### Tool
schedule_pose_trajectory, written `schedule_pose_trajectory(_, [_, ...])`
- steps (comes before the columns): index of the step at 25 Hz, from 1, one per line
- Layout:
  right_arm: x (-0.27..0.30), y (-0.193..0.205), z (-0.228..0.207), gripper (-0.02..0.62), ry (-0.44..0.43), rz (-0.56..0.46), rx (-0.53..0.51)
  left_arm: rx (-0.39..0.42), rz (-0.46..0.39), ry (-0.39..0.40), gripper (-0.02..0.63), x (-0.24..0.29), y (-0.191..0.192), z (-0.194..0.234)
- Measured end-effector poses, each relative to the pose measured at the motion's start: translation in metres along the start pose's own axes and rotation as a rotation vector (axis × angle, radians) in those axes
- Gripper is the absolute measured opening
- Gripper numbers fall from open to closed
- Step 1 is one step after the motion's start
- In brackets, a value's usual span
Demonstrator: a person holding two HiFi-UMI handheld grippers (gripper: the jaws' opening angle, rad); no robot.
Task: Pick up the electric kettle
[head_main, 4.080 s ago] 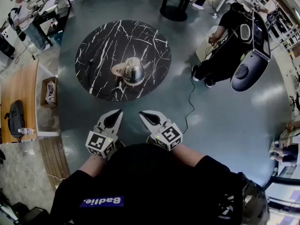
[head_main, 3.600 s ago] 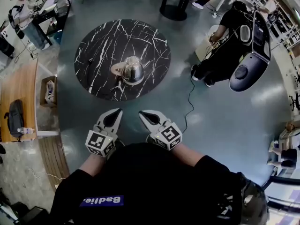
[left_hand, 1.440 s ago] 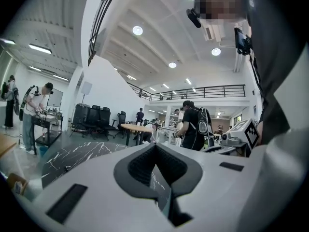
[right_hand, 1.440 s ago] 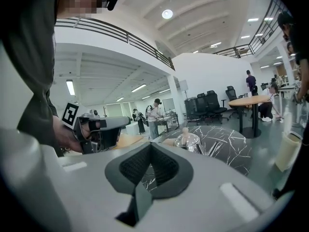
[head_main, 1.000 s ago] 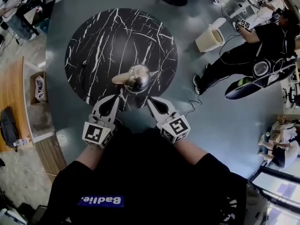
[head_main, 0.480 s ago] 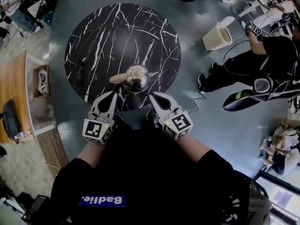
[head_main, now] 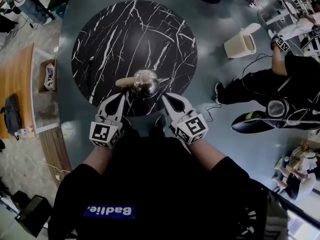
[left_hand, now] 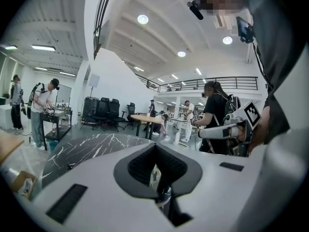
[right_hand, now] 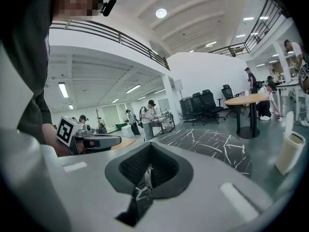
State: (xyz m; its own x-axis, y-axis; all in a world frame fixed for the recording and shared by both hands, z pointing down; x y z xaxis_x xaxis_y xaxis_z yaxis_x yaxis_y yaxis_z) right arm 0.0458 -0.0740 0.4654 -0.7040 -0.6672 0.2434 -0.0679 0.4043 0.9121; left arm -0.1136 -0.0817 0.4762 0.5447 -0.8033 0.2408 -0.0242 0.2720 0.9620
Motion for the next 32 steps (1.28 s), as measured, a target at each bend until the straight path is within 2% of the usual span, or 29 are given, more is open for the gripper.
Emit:
schedule_pose_trajectory(3, [0.001,0.003,-0.003,0.002,-0.012,0.012,-0.003,-0.003,0.009,-0.027,0.005,0.004,0.003,0.003])
schedule_pose_trajectory(11, [-0.002,0.017,-0.009,0.002,-0.002,0.033,0.001,-0.004,0.029,-0.04,0.005,0.006,0.022,0.004])
schedule_pose_trajectory(32, [-0.003,0.04,-0.022,0.002,0.07,0.068,0.071,0.001,0.119,-0.041,0.006,0.006,0.062,0.017])
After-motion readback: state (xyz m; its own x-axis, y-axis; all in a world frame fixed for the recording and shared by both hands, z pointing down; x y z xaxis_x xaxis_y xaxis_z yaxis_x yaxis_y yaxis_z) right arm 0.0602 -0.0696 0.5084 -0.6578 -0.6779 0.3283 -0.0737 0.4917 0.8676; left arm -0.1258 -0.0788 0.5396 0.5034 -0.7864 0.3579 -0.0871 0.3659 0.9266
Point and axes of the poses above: the fingertips, and each gripper's own axes: x forward along the fingers, z to its left, y out of its underside, the point moved 1 cm from there along -x, backward along the fingers, and after that the axes turned 4 degrees about x, right-handed, at the moved point
